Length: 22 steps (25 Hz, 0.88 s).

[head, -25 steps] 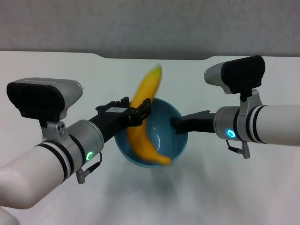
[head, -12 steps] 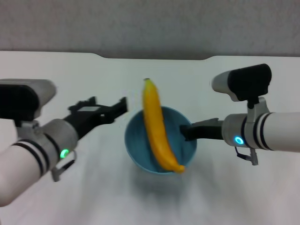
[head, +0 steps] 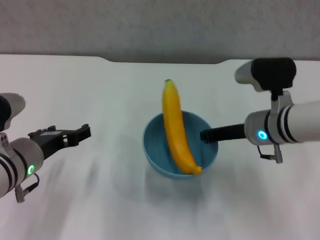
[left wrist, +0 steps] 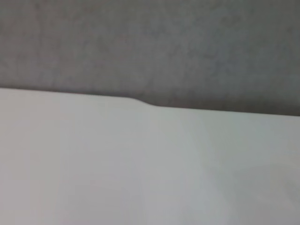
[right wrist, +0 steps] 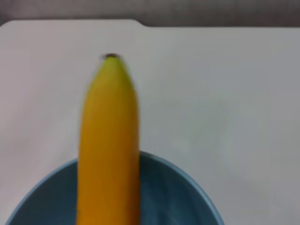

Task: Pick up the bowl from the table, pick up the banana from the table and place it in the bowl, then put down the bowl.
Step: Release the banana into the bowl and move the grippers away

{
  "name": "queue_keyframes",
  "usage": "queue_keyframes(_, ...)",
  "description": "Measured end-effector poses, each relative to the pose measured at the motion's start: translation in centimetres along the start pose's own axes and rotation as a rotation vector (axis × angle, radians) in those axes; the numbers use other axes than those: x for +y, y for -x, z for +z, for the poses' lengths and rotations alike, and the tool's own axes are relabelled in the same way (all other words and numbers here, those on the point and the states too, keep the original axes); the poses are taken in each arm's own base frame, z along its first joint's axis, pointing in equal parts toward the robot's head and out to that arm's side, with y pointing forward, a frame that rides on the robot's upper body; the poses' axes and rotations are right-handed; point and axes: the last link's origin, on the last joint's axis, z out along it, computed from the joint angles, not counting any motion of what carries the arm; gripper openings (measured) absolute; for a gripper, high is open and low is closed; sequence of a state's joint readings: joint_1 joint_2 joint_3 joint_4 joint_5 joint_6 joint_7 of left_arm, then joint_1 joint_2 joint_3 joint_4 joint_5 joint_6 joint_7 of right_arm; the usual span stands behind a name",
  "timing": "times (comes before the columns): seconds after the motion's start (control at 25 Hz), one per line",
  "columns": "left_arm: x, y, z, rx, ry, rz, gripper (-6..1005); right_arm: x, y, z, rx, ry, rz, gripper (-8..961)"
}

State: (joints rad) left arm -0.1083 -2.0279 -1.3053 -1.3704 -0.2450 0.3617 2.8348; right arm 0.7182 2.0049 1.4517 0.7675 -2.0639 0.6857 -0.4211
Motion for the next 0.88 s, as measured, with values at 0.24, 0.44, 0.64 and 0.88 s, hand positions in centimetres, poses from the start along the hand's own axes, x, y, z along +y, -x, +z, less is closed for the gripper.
queue_keyframes(0.24,-0.8,0.3,0.2,-0.011,-0.023,-0.010,903,-0.2,0.7,0.9,0.080,-0.008,0.002,159)
queue_keyframes(0.44,-1.4,0.3,0.2,-0.008,-0.038,-0.021,903,-0.4,-0.2,1.1,0.078,-0.003,0.011,164)
queue_keyframes(0.64,-1.5,0.5,0.2,-0.011,-0.041,-0.022,904,-0.6,-1.0,1.2,0.058,0.015,0.016,168)
queue_keyframes(0.88,-1.5,0.5,0.2,-0.010,-0.040,-0.021,904,-1.0,-1.4,1.2,0.056,0.008,0.021,173)
